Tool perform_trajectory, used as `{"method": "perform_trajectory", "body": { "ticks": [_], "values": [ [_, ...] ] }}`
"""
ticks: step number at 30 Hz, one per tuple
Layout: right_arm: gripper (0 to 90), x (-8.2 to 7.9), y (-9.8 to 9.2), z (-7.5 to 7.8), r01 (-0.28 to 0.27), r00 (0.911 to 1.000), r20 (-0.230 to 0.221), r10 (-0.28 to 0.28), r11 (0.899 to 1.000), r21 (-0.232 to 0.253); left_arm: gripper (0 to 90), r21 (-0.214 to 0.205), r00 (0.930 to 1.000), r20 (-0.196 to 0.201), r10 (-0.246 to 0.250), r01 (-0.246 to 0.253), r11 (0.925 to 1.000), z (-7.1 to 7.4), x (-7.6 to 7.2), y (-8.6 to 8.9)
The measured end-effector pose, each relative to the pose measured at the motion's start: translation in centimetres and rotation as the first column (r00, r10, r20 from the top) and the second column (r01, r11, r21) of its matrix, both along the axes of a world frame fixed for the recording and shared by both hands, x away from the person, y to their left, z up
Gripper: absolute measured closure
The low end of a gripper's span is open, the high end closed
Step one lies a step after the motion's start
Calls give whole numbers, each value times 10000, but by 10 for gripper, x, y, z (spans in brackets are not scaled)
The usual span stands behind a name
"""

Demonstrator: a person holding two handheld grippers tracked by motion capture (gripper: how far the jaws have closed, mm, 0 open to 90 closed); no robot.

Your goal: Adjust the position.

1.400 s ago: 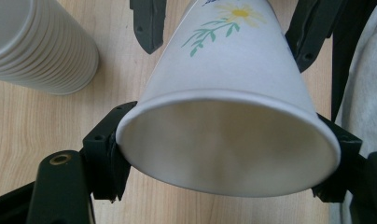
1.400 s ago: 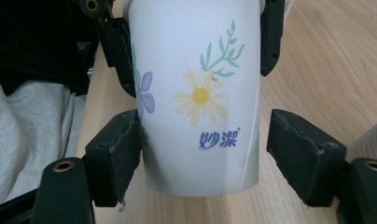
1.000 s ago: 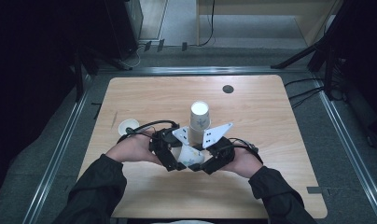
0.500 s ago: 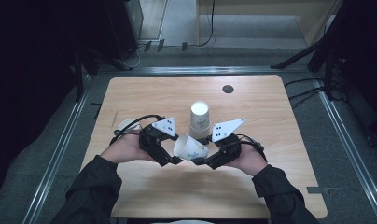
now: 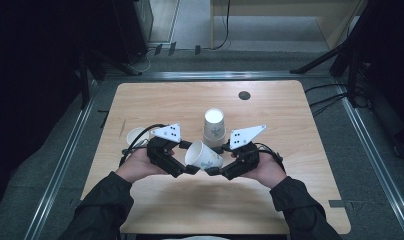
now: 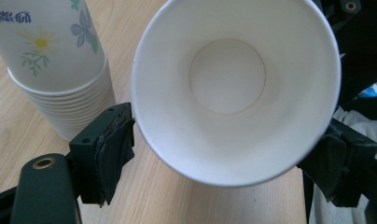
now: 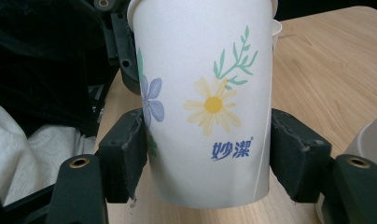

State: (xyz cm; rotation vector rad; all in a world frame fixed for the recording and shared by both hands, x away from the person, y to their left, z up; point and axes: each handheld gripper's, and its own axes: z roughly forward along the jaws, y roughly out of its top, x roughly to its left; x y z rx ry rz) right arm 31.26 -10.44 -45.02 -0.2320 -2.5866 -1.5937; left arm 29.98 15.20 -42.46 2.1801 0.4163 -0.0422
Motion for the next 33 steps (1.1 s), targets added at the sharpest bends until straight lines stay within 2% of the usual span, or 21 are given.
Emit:
{"method": "perform_trajectory", "body": {
  "ticks": [5, 8, 11, 24, 33],
  "values": [
    [332, -1, 2, -1, -101, 9999, -70, 101, 9999, -41, 163, -366, 9999, 53, -85, 87, 9993, 1, -2, -2],
    [332, -1, 3, -2, -146, 9998, -131, 145, 9999, -84, 166, -647, 9999, -64, -95, 91, 9979, 2, -2, -1],
    [332, -1, 4, -2, -201, 9996, -178, 199, 9997, -116, 173, -716, 9998, -131, -123, 113, 9974, 1, -1, -1],
    [335, -2, 6, -4, -292, 9994, -190, 287, 9992, -287, 223, -674, 9999, 76, -100, 104, 9977, 1, -3, -2],
    [332, -3, 8, -6, -287, 9993, -259, 274, 9984, -483, 239, -510, 9999, 78, -144, 148, 9986, 1, -2, -1]
  ]
}}
